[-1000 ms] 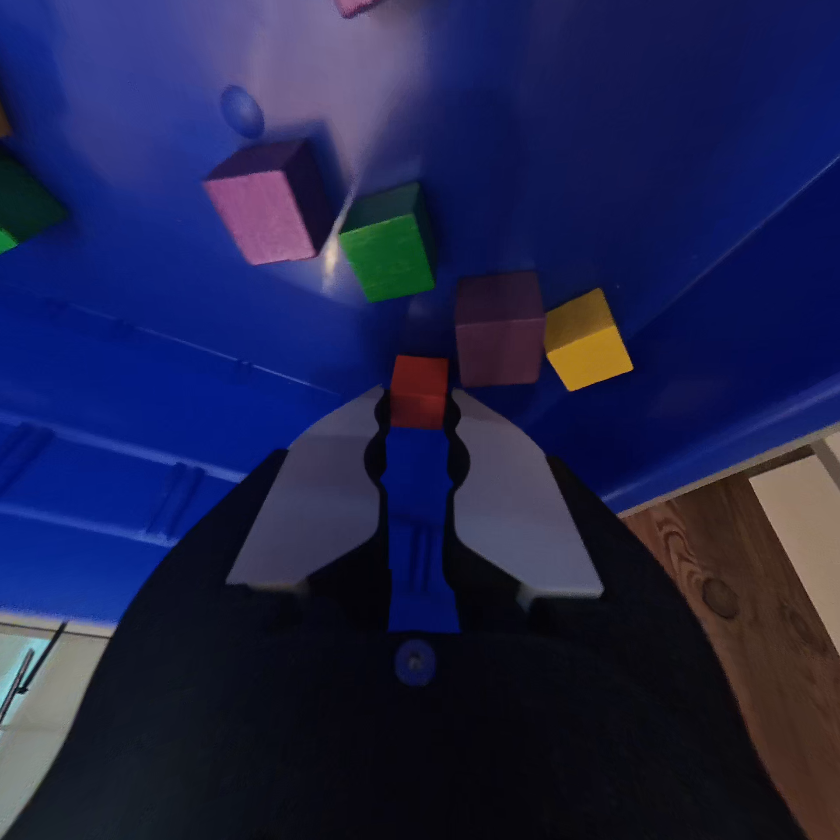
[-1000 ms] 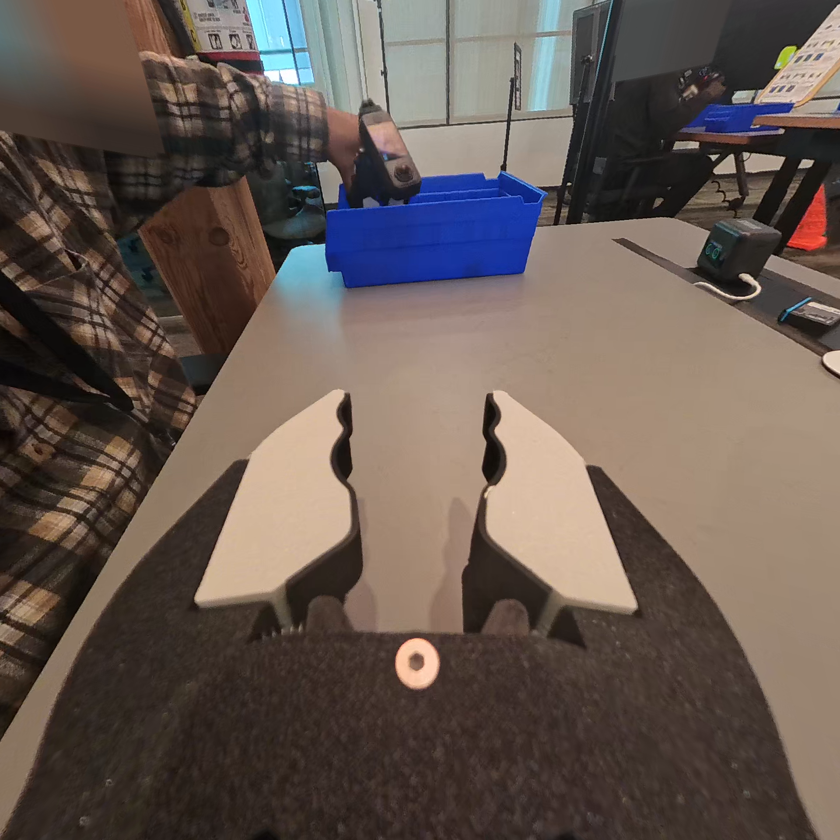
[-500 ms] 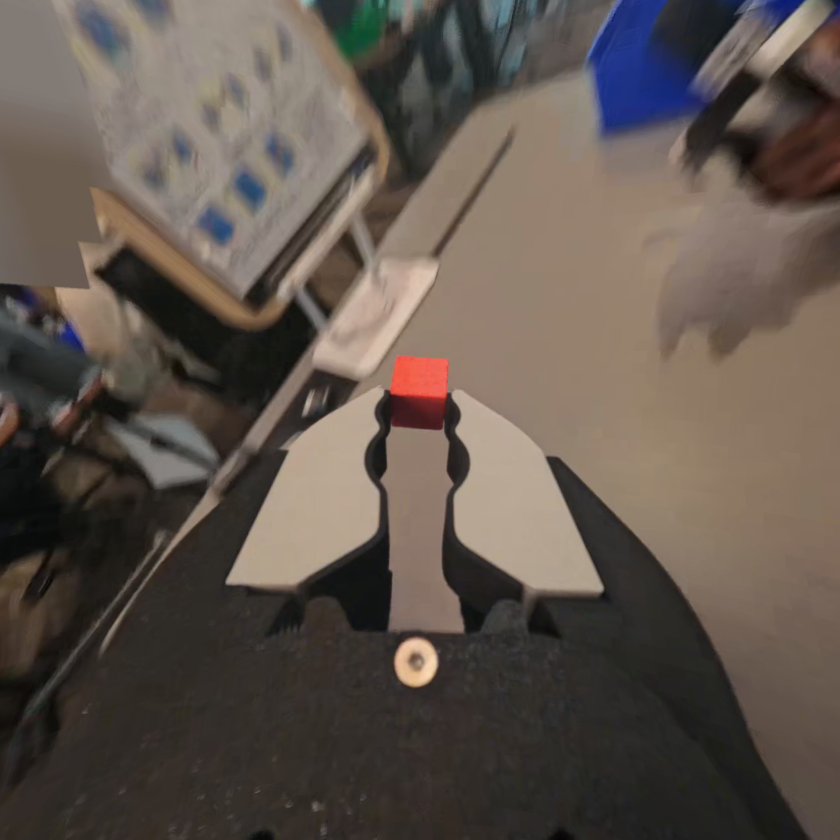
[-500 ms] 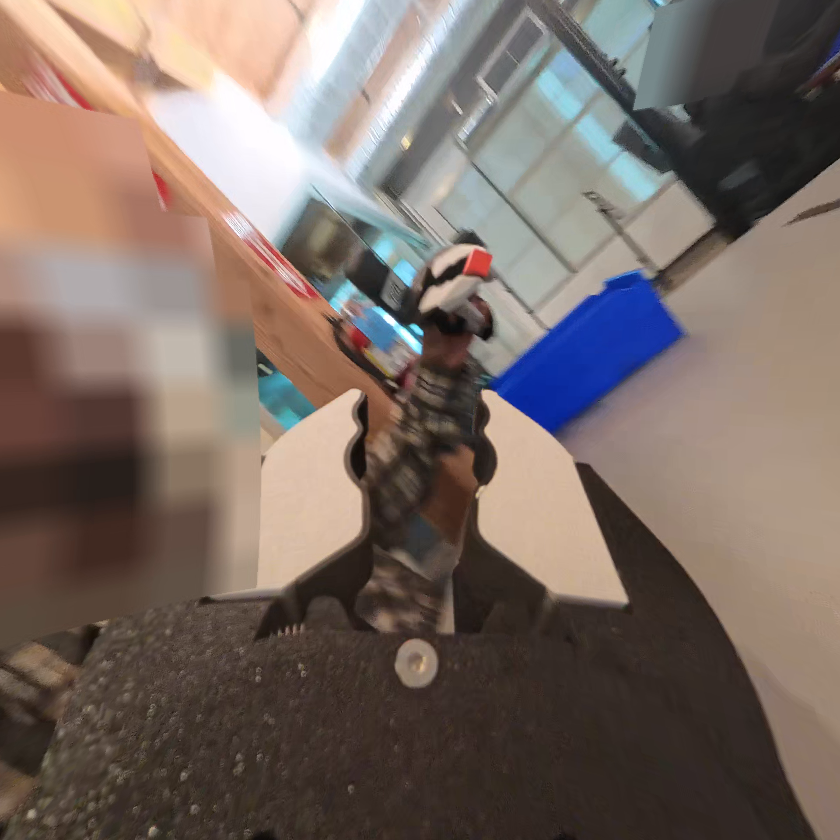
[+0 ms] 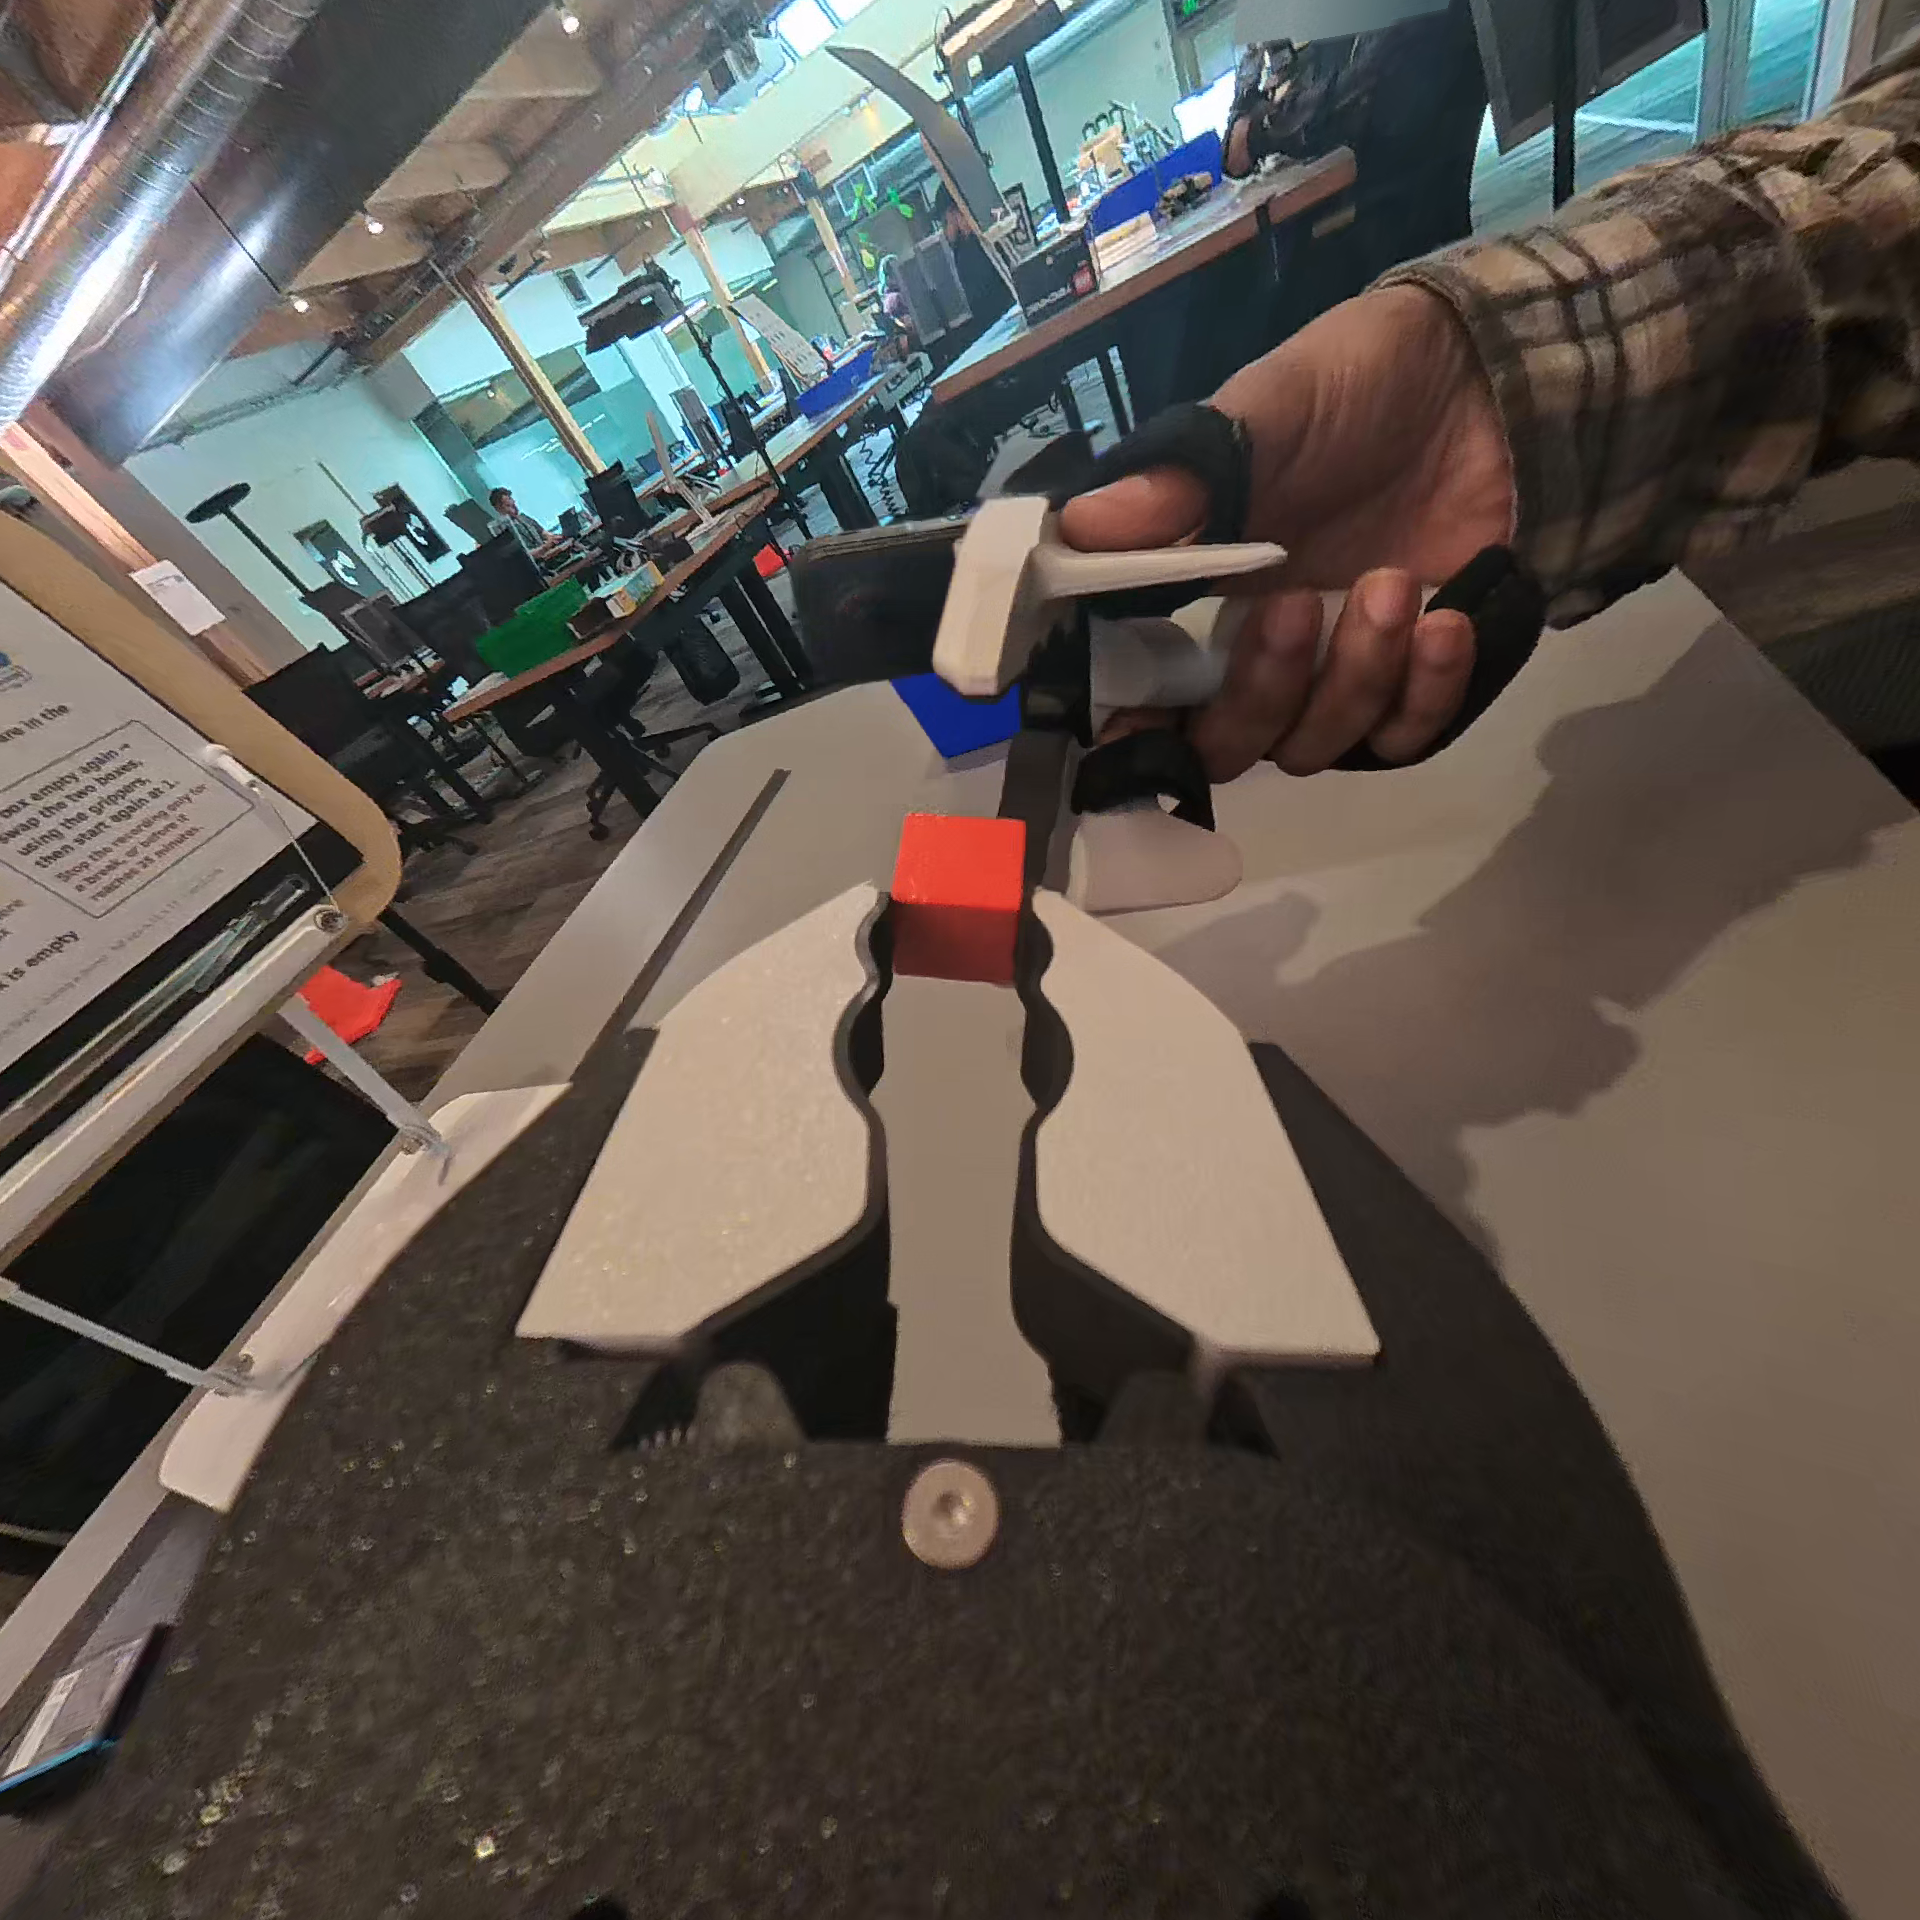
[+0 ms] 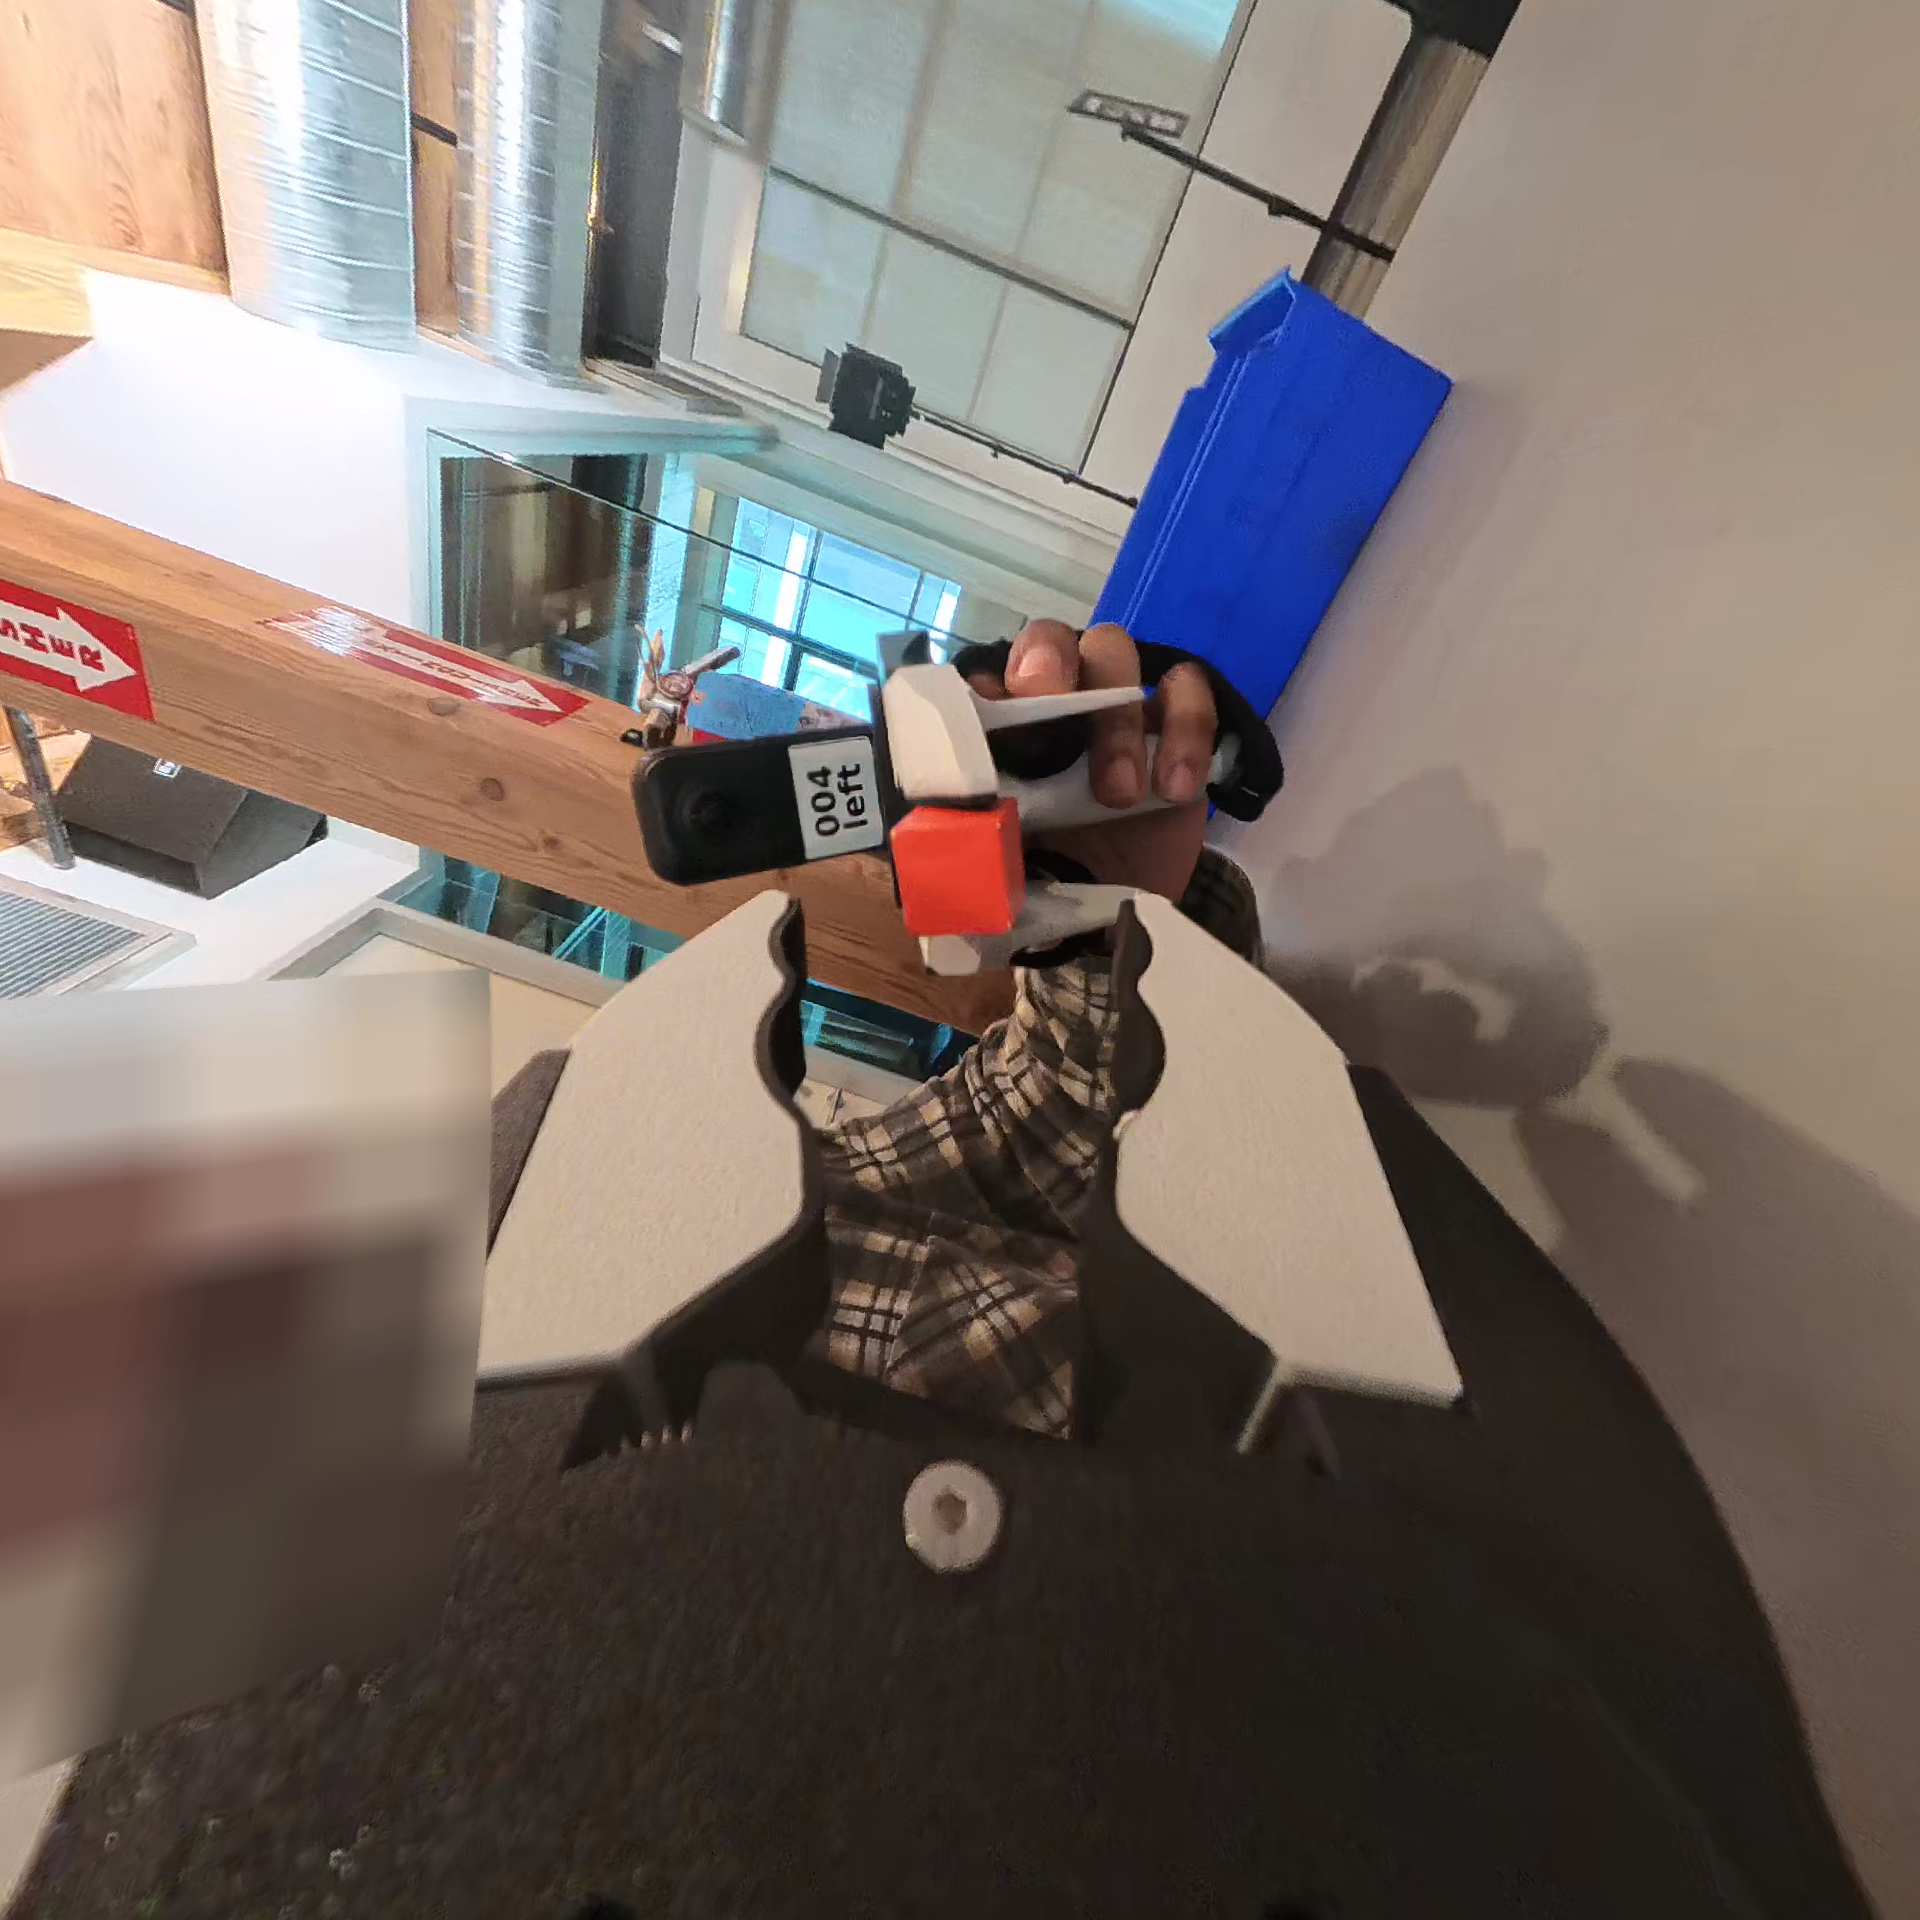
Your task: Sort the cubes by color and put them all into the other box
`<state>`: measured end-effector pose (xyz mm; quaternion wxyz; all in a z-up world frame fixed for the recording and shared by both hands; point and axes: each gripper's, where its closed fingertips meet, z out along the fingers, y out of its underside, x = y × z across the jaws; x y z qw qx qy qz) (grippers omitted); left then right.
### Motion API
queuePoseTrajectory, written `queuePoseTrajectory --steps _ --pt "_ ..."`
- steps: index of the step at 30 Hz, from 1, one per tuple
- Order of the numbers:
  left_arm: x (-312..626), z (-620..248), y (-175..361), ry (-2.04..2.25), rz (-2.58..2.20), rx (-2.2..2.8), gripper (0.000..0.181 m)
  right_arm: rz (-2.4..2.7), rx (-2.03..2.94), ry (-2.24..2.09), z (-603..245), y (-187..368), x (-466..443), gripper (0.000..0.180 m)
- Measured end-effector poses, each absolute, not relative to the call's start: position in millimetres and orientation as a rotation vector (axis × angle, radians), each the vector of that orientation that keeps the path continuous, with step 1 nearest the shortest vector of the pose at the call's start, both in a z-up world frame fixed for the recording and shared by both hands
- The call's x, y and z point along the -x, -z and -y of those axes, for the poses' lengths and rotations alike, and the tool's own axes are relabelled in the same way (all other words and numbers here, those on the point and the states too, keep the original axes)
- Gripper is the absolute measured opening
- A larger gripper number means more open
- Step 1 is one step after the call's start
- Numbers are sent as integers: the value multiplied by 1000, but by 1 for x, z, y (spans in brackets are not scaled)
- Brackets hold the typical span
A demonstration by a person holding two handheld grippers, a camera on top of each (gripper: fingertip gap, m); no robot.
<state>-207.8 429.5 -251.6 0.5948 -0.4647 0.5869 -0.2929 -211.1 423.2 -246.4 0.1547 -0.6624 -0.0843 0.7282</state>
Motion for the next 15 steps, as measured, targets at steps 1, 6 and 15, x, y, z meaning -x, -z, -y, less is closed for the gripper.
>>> queuePoseTrajectory --steps 1,6,15 --pt "208 -428 254 681 -1369 1083 22 251 1909 -2092 -422 248 216 56" --pt "209 -426 257 656 -1392 1083 22 305 1943 -2104 -420 254 233 43" --pt "204 -421 252 844 -1325 1145 65 449 1988 -1857 -419 235 192 22"
